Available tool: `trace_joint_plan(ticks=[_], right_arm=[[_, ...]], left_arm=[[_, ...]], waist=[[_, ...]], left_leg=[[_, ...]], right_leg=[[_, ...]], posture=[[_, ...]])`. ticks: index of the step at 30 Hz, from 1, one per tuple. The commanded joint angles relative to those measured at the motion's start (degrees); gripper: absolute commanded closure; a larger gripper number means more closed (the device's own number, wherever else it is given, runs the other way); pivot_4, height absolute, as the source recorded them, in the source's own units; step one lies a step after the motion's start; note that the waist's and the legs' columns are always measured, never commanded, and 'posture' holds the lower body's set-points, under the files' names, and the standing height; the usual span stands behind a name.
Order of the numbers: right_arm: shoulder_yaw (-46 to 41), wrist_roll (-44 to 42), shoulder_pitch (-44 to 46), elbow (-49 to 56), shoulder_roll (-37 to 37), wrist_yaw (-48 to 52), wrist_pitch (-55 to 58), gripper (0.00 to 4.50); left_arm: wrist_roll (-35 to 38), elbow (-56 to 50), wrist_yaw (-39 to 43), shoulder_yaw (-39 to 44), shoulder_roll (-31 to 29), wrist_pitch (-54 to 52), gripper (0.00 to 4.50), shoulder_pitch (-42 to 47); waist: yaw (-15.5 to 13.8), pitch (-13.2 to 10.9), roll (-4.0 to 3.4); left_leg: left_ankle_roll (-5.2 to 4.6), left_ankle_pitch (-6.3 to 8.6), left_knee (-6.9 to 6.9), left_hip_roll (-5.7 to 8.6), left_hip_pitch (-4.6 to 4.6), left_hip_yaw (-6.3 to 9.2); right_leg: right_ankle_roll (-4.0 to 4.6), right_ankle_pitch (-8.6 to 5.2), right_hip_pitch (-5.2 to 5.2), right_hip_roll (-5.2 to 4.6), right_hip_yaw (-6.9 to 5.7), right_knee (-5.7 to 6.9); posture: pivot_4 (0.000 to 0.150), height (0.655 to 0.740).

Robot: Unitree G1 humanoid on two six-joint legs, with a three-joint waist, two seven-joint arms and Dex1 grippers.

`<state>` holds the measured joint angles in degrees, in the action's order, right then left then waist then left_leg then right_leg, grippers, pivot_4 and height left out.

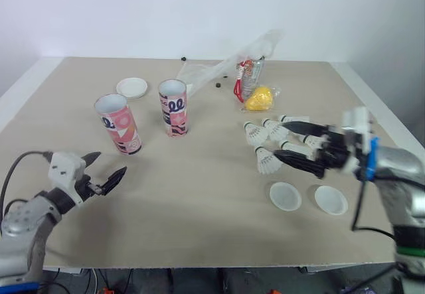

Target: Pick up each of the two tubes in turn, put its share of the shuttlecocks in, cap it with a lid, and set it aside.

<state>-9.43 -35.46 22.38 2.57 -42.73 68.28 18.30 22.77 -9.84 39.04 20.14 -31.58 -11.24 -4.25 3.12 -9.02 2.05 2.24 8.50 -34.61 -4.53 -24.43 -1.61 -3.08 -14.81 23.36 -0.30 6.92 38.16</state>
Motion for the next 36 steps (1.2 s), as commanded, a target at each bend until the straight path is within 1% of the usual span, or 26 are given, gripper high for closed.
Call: trace_joint_plan(ticks=[1, 4, 9, 13, 21, 26, 33, 36], right_arm=[[7.1, 4.0, 9.7, -8.2, 5.0, 3.0, -2.2, 0.12], [10.5, 7.2, 13.4, -12.4, 8.3, 4.5, -5.3, 0.12], [15.5, 11.5, 17.4, -17.1, 14.0, 5.3, -9.7, 0.12], [17.1, 14.8, 20.3, -22.1, 17.5, 5.2, -13.5, 0.12], [17.2, 16.7, 22.6, -25.4, 20.3, 5.0, -15.3, 0.12], [16.6, 17.0, 23.4, -26.3, 21.3, 4.3, -15.3, 0.12], [16.5, 16.8, 23.7, -26.3, 22.3, 3.8, -15.0, 0.12], [16.5, 16.9, 23.7, -26.0, 22.7, 3.5, -14.9, 0.12]], left_arm=[[-1.9, -5.7, -11.5, 1.4, 6.0, -1.0, 0.0, -1.2], [-4.0, -6.9, -17.1, 0.1, 10.1, -0.7, 0.0, -0.9], [-6.0, -6.8, -22.9, -3.6, 15.8, -1.0, 0.0, 1.1], [-7.2, -5.3, -26.0, -4.6, 17.7, -0.8, 0.0, 3.5], [-8.1, -0.5, -26.5, -6.2, 16.7, -1.3, 0.0, 8.3], [-9.2, 3.1, -26.1, -6.9, 15.7, -1.0, 0.0, 11.3], [-9.9, 8.9, -25.0, -7.2, 14.6, 0.1, 0.0, 15.6], [-10.3, 11.6, -23.2, -8.0, 13.7, 1.0, 0.0, 17.3]], waist=[[-0.3, 0.0, -0.03], [-0.5, 0.0, -0.03], [-0.5, 0.0, -0.01], [-0.4, 0.0, -0.01], [-0.4, 0.0, -0.01], [-0.4, 0.0, -0.01], [-0.4, 0.0, -0.02], [-0.4, 0.0, -0.02]], left_leg=[[0.02, 0.02, 0.0, -0.03, -0.02, 0.04], [0.03, 0.04, -0.02, -0.01, -0.09, 0.08], [0.03, 0.04, -0.04, 0.0, -0.13, 0.11], [0.02, 0.0, -0.11, -0.02, -0.12, 0.12], [0.02, -0.01, -0.15, -0.02, -0.14, 0.12], [0.02, 0.0, -0.13, -0.02, -0.14, 0.12], [0.02, 0.0, -0.12, -0.02, -0.16, 0.12], [0.02, 0.0, -0.1, -0.02, -0.16, 0.12]], right_leg=[[0.01, -0.04, 0.01, 0.08, 0.0, -0.01], [-0.03, -0.02, 0.02, 0.1, 0.01, 0.0], [-0.16, 0.06, 0.02, 0.14, 0.02, 0.0], [-0.11, 0.16, 0.02, 0.21, 0.02, 0.01], [-0.13, 0.19, 0.02, 0.21, 0.03, 0.01], [-0.32, 0.29, 0.03, 0.22, 0.02, 0.01], [-0.34, 0.29, 0.04, 0.22, 0.02, 0.0], [-0.33, 0.3, 0.06, 0.22, 0.02, 0.01]], posture=[[0.15, 0.74], [0.15, 0.74], [0.15, 0.74], [0.15, 0.74], [0.15, 0.74], [0.15, 0.74], [0.15, 0.74], [0.15, 0.74]])
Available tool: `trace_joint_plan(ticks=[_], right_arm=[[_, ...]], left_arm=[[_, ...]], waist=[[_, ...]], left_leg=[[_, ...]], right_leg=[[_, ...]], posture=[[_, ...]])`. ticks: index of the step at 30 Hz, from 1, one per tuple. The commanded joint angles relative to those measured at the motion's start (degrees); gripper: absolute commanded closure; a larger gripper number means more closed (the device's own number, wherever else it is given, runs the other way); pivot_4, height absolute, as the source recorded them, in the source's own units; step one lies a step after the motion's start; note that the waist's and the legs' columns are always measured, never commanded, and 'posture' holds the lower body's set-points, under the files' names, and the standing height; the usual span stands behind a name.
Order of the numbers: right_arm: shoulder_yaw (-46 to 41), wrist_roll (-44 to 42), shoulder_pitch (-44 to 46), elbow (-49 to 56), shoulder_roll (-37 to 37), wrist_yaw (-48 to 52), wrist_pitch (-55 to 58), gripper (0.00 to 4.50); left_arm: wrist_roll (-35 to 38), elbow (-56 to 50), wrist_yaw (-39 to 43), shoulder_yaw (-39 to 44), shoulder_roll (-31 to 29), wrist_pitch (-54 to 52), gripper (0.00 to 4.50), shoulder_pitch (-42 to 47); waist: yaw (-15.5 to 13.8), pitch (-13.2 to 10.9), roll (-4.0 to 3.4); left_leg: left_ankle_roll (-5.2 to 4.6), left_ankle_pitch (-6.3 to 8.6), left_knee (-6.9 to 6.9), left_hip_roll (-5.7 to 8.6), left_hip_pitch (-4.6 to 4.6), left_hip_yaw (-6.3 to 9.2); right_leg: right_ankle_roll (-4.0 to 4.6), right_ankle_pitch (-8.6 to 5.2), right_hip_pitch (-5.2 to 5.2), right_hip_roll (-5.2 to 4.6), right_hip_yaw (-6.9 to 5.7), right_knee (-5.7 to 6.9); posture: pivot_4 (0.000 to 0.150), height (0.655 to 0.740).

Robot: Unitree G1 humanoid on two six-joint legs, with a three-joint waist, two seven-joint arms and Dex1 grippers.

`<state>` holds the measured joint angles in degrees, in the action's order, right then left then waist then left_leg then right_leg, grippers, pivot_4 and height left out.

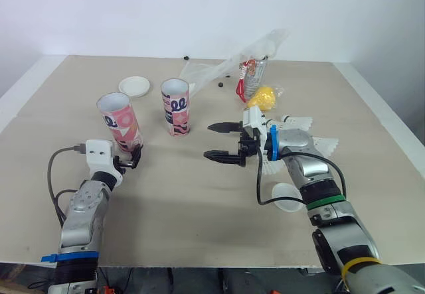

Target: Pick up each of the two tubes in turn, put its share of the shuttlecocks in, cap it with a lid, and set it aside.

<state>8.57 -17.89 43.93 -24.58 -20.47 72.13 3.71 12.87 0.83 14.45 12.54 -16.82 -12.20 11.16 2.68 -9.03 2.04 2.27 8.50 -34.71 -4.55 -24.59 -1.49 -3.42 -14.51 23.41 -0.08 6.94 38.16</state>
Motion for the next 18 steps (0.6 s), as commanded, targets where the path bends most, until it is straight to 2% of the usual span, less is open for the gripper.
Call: trace_joint_plan(ticks=[1, 18], right_arm=[[-1.4, -0.6, 2.2, 1.2, 0.5, -0.4, -0.3, 0.12], [-1.5, -0.9, 2.4, 2.1, 1.0, -1.2, 0.4, 0.12]], left_arm=[[-0.5, 1.9, 1.6, -0.6, -1.2, 2.1, 0.0, 2.5], [-1.7, 16.0, 6.6, -1.2, -3.6, 7.3, 0.0, 11.6]], waist=[[0.0, 0.0, 0.0], [0.0, 0.0, 0.0]], left_leg=[[0.0, 0.0, 0.0, 0.0, 0.0, 0.0], [0.01, 0.01, 0.08, 0.0, -0.07, 0.01]], right_leg=[[0.0, 0.0, 0.0, 0.0, 0.0, 0.0], [0.03, -0.02, 0.07, 0.0, -0.01, -0.01]], posture=[[0.15, 0.74], [0.15, 0.74]])
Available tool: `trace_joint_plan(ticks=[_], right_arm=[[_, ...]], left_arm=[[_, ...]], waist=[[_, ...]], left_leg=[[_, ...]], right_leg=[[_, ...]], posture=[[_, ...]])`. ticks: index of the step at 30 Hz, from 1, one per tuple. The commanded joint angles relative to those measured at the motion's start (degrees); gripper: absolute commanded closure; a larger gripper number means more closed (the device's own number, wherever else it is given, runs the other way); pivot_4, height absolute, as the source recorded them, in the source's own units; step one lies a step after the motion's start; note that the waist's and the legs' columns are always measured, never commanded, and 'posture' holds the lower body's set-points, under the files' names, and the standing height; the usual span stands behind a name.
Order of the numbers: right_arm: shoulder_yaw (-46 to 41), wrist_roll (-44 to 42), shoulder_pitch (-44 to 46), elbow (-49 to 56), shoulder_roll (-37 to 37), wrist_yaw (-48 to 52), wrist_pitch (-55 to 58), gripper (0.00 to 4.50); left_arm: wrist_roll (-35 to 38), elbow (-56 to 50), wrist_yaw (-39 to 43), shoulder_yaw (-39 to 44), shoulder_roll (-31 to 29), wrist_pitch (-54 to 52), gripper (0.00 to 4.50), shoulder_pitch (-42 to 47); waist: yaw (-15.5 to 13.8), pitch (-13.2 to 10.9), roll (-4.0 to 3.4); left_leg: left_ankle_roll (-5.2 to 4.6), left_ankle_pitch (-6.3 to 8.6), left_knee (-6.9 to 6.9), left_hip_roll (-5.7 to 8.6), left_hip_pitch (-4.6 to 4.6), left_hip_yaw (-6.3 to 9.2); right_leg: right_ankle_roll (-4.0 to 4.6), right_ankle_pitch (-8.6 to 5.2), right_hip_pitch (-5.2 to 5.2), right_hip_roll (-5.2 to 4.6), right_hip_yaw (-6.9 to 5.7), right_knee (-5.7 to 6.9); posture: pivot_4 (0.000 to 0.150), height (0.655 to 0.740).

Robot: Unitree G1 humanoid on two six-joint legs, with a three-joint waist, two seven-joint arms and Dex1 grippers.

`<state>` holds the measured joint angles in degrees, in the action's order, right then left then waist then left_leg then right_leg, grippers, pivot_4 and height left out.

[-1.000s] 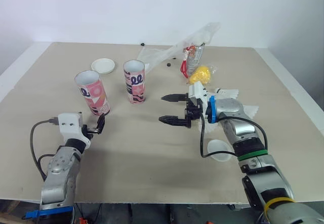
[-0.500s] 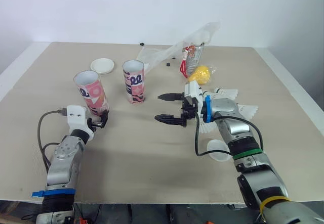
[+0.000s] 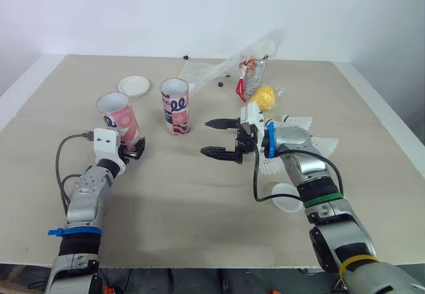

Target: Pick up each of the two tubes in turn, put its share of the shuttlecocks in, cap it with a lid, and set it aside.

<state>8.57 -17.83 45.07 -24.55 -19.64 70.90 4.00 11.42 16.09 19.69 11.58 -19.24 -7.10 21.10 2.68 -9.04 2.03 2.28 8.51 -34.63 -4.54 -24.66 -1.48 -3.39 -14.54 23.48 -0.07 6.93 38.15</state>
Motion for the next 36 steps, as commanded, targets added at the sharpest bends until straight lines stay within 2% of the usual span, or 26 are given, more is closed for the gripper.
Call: trace_joint_plan(ticks=[1, 18, 21, 22, 30, 36], right_arm=[[-1.4, -1.0, 1.2, 2.2, 0.1, 0.0, 0.2, 0.12], [-1.3, -0.8, 0.6, 3.7, -0.2, 0.0, 1.3, 0.12], [-1.3, -0.8, 0.4, 4.0, -0.2, 0.0, 1.5, 0.0], [-1.3, -0.8, 0.3, 4.1, -0.2, -0.1, 1.5, 0.0], [-1.9, -1.6, -0.1, 4.7, -0.2, -0.5, 2.8, 0.0], [-2.9, -2.8, -1.7, 7.4, -0.7, -1.4, 4.5, 0.0]], left_arm=[[-0.4, 1.3, 1.5, -0.3, -1.2, 2.5, 0.0, 1.9], [-0.7, 7.1, 6.0, -1.1, -1.5, 6.2, 0.0, 5.3], [-0.3, 7.7, 6.3, -0.8, -1.4, 5.9, 0.62, 5.6], [-0.4, 7.8, 6.1, -0.8, -1.4, 5.9, 0.99, 5.6], [-0.8, 7.9, 5.1, -0.1, -2.1, 6.2, 1.05, 5.3], [-0.9, 4.3, 8.0, -0.9, -4.4, 7.0, 1.05, 2.7]], waist=[[0.0, 0.0, 0.0], [0.0, 0.0, 0.0], [0.0, 0.0, 0.0], [0.0, 0.0, -0.01], [0.0, 0.0, -0.01], [0.0, 0.0, -0.01]], left_leg=[[0.0, 0.0, 0.01, 0.0, 0.0, 0.0], [0.01, 0.01, 0.04, 0.0, -0.03, 0.01], [0.01, 0.01, 0.04, 0.01, -0.04, 0.01], [0.01, 0.01, 0.04, 0.01, -0.04, 0.01], [0.01, 0.01, 0.06, 0.0, -0.05, 0.01], [0.05, 0.03, 0.09, 0.0, -0.07, 0.01]], right_leg=[[0.0, 0.0, 0.0, 0.0, 0.0, 0.0], [0.0, -0.02, 0.04, 0.0, 0.0, 0.0], [-0.01, -0.02, 0.05, 0.0, 0.0, 0.0], [-0.02, -0.03, 0.05, 0.0, 0.0, 0.0], [-0.01, -0.04, 0.07, 0.0, 0.0, 0.0], [0.07, -0.06, 0.09, 0.0, 0.0, 0.0]], posture=[[0.15, 0.74], [0.15, 0.74], [0.15, 0.74], [0.15, 0.74], [0.15, 0.74], [0.15, 0.74]])
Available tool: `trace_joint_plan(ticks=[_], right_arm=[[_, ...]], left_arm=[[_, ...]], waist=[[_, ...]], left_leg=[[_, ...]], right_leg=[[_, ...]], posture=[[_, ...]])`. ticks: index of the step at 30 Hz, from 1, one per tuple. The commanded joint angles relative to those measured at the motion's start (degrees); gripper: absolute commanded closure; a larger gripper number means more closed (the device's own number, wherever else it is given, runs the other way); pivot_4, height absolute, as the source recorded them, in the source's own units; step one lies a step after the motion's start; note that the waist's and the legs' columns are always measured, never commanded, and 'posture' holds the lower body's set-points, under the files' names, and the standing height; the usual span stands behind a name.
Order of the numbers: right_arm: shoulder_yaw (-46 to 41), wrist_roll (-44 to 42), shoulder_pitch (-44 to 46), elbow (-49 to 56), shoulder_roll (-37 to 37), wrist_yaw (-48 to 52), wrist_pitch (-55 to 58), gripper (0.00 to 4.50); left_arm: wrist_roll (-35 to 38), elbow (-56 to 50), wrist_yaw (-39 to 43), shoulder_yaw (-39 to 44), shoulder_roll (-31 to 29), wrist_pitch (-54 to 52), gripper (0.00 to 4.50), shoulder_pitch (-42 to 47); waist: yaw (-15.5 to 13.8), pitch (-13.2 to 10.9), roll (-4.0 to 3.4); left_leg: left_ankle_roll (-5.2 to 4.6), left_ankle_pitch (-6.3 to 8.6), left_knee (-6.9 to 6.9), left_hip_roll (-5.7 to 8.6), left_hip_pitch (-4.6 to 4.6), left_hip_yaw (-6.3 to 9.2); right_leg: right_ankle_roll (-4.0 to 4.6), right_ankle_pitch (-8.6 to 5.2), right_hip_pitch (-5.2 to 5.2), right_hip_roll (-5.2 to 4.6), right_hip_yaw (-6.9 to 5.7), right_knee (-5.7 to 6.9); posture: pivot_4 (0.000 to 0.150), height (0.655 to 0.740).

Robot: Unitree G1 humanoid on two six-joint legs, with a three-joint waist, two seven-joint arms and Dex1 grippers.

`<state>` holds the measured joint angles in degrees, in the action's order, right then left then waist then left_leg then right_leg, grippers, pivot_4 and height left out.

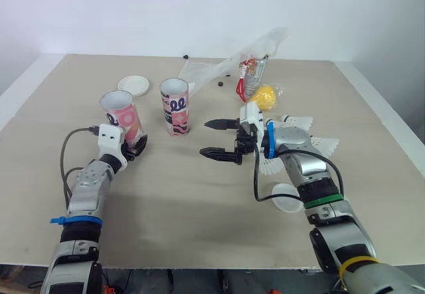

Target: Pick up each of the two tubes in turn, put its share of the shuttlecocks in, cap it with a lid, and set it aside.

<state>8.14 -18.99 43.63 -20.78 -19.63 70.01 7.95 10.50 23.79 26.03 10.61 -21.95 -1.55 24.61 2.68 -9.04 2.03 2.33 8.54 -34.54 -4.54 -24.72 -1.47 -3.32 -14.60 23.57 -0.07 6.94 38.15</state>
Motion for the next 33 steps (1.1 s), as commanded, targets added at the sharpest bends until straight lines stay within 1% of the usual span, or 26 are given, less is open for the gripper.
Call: trace_joint_plan(ticks=[1, 5, 8, 10, 12, 15, 16, 19, 24, 29, 33], right_arm=[[-2.7, -1.9, -0.7, 4.3, -1.0, -0.9, 1.0, 0.0], [-5.2, -4.3, -7.4, 16.4, -4.0, -5.0, 6.1, 0.0], [-7.3, -7.0, -15.4, 29.1, -5.8, -10.1, 11.8, 0.0], [-8.9, -8.4, -21.4, 37.9, -6.9, -14.4, 15.4, 0.0], [-11.3, -9.3, -26.4, 45.4, -7.2, -20.3, 19.2, 0.0], [-13.8, -9.7, -30.9, 52.4, -8.2, -26.5, 23.5, 0.0], [-14.8, -9.9, -32.3, 54.4, -8.4, -28.5, 24.8, 0.0], [-17.4, -10.7, -35.9, 59.4, -8.0, -34.4, 28.3, 0.0], [-20.7, -11.2, -44.3, 69.2, -5.7, -45.6, 35.2, 0.0], [-19.8, -10.1, -49.3, 73.5, -1.8, -54.2, 39.5, 0.0], [-17.7, -8.8, -50.0, 73.9, 0.4, -59.0, 42.0, 0.0]], left_arm=[[0.1, -4.2, 2.3, 0.0, -2.2, 1.5, 1.05, -1.2], [2.7, -13.7, 9.6, -0.2, -6.7, -0.4, 1.05, -6.6], [4.4, -21.3, 16.5, -1.6, -11.6, -2.7, 1.05, -11.0], [4.5, -26.6, 22.4, -4.4, -16.0, -4.8, 1.05, -13.3], [4.8, -30.9, 27.7, -8.3, -19.6, -8.2, 1.05, -12.7], [4.6, -32.5, 32.7, -13.3, -21.8, -12.2, 1.05, -7.8], [3.9, -32.4, 34.6, -15.2, -22.2, -13.2, 1.05, -5.7], [2.2, -31.2, 40.1, -21.0, -22.9, -15.7, 1.05, 0.1], [-0.1, -27.2, 47.0, -29.2, -20.3, -19.3, 1.05, 11.0], [-3.6, -23.5, 49.2, -34.3, -17.5, -21.4, 1.05, 17.3], [-5.5, -22.8, 49.4, -35.9, -16.7, -21.8, 1.05, 19.0]], waist=[[0.0, 0.0, 0.0], [-0.1, 0.0, 0.0], [-0.1, 0.0, 0.0], [-0.2, 0.0, 0.0], [-0.3, 0.0, -0.04], [-0.3, 0.0, -0.09], [-0.2, 0.0, -0.09], [-0.1, 0.0, -0.06], [0.0, 0.0, -0.07], [0.0, 0.0, -0.07], [0.2, 0.0, -0.08]], left_leg=[[0.01, 0.0, 0.0, 0.0, 0.0, 0.0], [0.1, 0.07, 0.03, 0.0, -0.25, 0.03], [0.21, 0.15, 0.11, 0.0, -0.49, 0.07], [0.26, 0.22, 0.13, 0.0, -0.55, 0.12], [0.3, 0.28, 0.15, 0.0, -0.57, 0.17], [0.31, 0.32, 0.07, 0.01, -0.55, 0.12], [0.26, 0.28, -0.01, 0.01, -0.55, 0.13], [0.14, 0.2, -0.08, 0.01, -0.53, 0.12], [0.06, 0.14, -0.1, 0.0, -0.52, 0.13], [0.05, 0.15, -0.1, 0.02, -0.6, 0.23], [0.03, 0.17, -0.1, 0.01, -0.6, 0.34]], right_leg=[[0.01, 0.0, 0.0, 0.0, 0.0, 0.0], [0.15, -0.02, 0.22, 0.0, 0.0, 0.01], [0.27, -0.13, 0.45, -0.01, -0.01, 0.02], [0.29, -0.26, 0.52, -0.01, -0.04, 0.07], [0.33, -0.36, 0.53, -0.01, -0.07, 0.1], [0.25, -0.42, 0.54, -0.06, -0.08, 0.1], [0.05, -0.55, 0.52, -0.06, -0.09, 0.09], [0.2, -0.51, 0.5, -0.05, -0.09, 0.09], [0.23, -0.45, 0.49, 0.0, -0.06, 0.09], [0.07, -0.47, 0.5, 0.03, -0.05, 0.1], [0.06, -0.47, 0.49, 0.08, -0.09, 0.13]], posture=[[0.15, 0.74], [0.15, 0.74], [0.15, 0.74], [0.15, 0.74], [0.15, 0.74], [0.15, 0.74], [0.15, 0.74], [0.15, 0.74], [0.15, 0.74], [0.15, 0.74], [0.15, 0.74]])
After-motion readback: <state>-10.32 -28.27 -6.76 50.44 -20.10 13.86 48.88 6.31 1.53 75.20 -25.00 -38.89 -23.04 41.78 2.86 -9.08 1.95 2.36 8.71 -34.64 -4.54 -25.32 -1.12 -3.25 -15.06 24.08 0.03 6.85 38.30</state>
